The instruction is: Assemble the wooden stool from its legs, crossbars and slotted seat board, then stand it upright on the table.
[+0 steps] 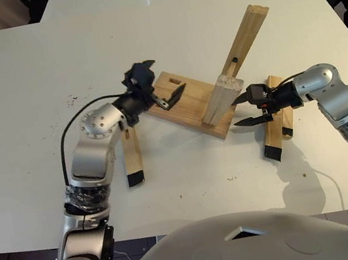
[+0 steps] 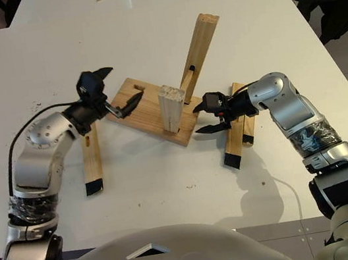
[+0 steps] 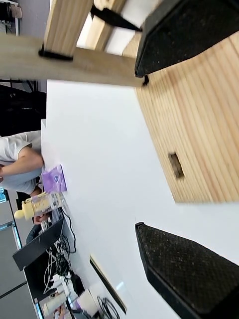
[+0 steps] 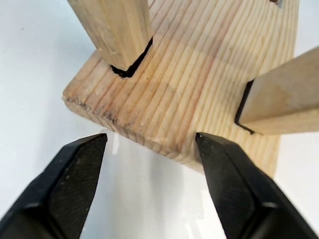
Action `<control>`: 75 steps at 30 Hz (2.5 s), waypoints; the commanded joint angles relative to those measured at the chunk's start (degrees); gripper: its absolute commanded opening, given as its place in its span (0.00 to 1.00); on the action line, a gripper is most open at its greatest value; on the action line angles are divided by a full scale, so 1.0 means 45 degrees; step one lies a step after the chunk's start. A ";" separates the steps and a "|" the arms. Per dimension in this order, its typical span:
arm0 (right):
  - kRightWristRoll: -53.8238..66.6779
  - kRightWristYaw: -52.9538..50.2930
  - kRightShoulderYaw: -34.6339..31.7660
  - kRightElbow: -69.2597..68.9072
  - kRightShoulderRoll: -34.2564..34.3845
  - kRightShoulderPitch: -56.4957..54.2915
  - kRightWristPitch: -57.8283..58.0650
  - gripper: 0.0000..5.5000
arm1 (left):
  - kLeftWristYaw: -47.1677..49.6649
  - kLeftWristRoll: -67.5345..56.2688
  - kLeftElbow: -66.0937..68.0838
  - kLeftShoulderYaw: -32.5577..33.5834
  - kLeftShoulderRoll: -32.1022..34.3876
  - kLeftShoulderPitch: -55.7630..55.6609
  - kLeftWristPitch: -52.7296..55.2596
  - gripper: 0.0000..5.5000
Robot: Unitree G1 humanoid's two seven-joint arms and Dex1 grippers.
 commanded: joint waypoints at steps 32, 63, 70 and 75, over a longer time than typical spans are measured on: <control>0.0802 0.0224 0.0198 -0.5038 -0.0781 0.3229 0.2460 0.60 | -0.0691 0.4276 0.5404 -0.3546 0.1284 0.1730 -0.8021 0.98; 0.0325 -0.0259 0.1843 -0.5355 -0.0455 0.3277 0.2246 0.60 | 0.0327 0.5494 1.2221 -0.2700 0.1047 -0.4235 -1.0406 0.98; 0.0462 -0.1091 0.1506 -0.4875 0.0249 0.2763 0.3098 0.60 | 0.0317 0.7554 1.3307 -0.4735 0.1492 -0.2653 -1.3682 0.98; 0.0137 -0.1787 0.1218 -0.3972 0.0375 0.2245 0.2991 0.60 | -0.0797 0.6311 1.1591 -0.4635 0.1866 -0.1791 -1.3685 0.98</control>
